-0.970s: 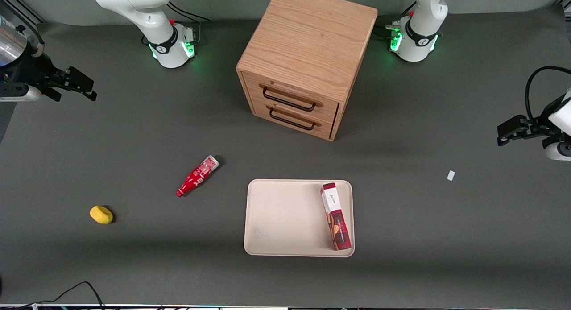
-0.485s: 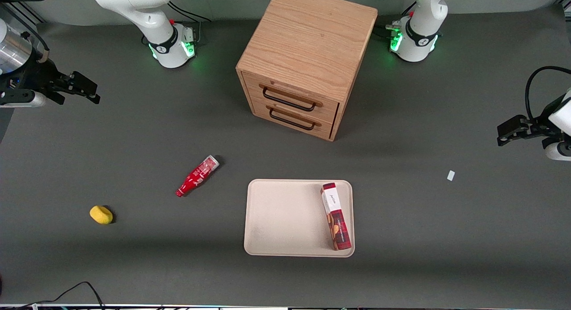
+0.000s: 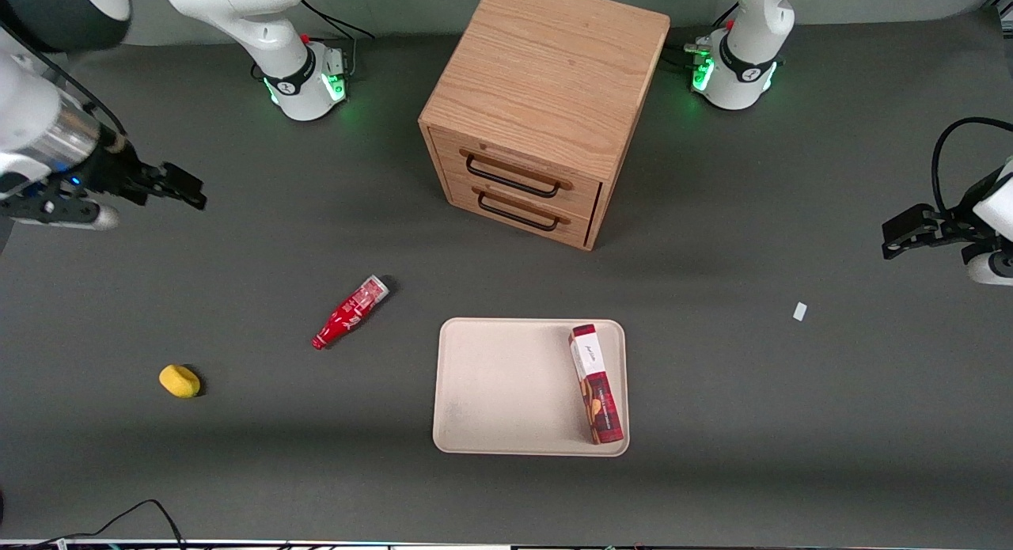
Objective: Place coke bottle on tray
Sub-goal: 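Move the open right gripper down over the red Coca-Cola bottle, then close the right gripper around the bottle's body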
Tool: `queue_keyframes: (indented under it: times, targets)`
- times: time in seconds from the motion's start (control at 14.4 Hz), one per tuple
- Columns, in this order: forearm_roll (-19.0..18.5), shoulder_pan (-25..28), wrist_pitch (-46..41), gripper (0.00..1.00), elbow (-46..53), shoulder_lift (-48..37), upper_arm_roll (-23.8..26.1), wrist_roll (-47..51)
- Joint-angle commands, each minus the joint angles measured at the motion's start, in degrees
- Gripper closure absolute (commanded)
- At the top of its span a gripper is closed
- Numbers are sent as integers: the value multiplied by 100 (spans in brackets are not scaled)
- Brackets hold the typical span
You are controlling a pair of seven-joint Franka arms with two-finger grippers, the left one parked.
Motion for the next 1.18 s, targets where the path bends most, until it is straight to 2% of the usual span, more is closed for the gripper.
queue_keyframes:
  times: [0.0, 0.21, 0.49, 0.83, 1.11]
  targets:
    - [71, 412, 473, 0, 143, 649, -7, 1111]
    - [71, 746, 1325, 0, 46, 1229, 46, 2332]
    - [62, 765, 2563, 0, -435, 1818, 283, 3433]
    - [62, 782, 4312, 0, -1105, 2608, 292, 3953]
    - [62, 791, 4956, 0, -1044, 3295, 327, 4296]
